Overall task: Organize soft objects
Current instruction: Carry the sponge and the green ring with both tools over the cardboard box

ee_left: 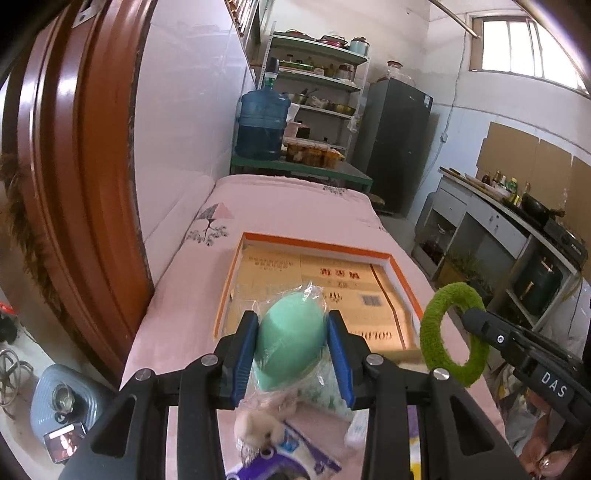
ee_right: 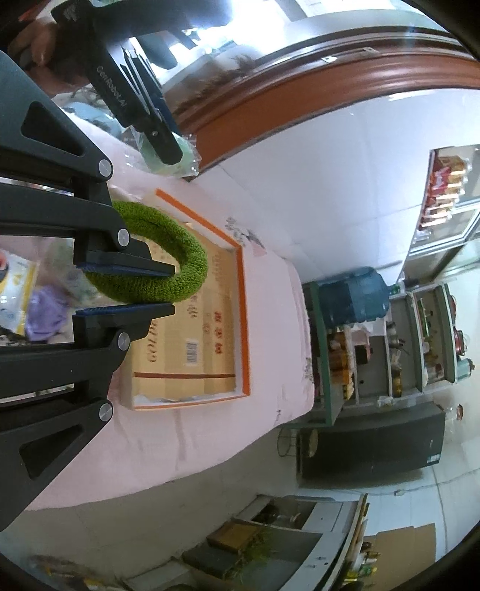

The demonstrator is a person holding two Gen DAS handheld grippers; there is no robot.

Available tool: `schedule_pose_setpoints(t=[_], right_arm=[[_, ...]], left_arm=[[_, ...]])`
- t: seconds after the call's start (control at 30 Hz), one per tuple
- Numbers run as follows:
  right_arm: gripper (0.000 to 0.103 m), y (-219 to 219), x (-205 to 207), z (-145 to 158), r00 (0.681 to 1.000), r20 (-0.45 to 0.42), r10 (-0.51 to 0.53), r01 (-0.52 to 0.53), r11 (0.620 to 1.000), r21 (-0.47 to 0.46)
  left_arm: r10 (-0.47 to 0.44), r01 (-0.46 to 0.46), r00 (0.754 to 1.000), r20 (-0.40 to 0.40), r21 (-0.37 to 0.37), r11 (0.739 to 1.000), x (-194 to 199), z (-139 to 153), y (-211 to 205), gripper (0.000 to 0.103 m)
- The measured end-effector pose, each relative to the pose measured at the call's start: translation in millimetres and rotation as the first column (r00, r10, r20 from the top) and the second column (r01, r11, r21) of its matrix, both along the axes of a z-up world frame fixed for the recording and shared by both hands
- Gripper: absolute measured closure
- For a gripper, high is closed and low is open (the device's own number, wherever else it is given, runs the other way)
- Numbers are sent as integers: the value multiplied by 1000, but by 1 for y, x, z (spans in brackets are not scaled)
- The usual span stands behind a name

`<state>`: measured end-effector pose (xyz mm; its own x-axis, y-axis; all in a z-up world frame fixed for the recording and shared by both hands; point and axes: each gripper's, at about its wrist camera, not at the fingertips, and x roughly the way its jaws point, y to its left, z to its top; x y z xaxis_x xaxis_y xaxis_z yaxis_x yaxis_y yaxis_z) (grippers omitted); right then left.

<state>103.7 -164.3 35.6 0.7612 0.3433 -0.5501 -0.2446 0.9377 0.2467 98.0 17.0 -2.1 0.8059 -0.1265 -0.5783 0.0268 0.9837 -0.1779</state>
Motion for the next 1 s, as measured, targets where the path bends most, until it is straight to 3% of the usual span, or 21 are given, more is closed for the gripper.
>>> schedule_pose_setpoints(t=[0.33, 0.57, 0.73, 1.0], right_arm=[[89, 5, 41, 17, 1000, 27, 3, -4, 1000, 19], [89, 4, 69, 12, 1000, 8, 4, -4, 999, 36], [89, 1, 91, 10, 1000, -8, -1, 1, 1000, 30], [89, -6, 135, -7, 998, -64, -8, 8, 1000, -11]], left_arm=[[24, -25, 1000, 13, 23, 999, 40, 15, 1, 65], [26, -26, 1000, -9, 42, 999, 69, 15, 0, 65], [2, 0, 999, -33, 60, 998, 92, 12, -4, 65], [-84, 87, 990, -109, 22, 996, 137, -2, -5, 65]])
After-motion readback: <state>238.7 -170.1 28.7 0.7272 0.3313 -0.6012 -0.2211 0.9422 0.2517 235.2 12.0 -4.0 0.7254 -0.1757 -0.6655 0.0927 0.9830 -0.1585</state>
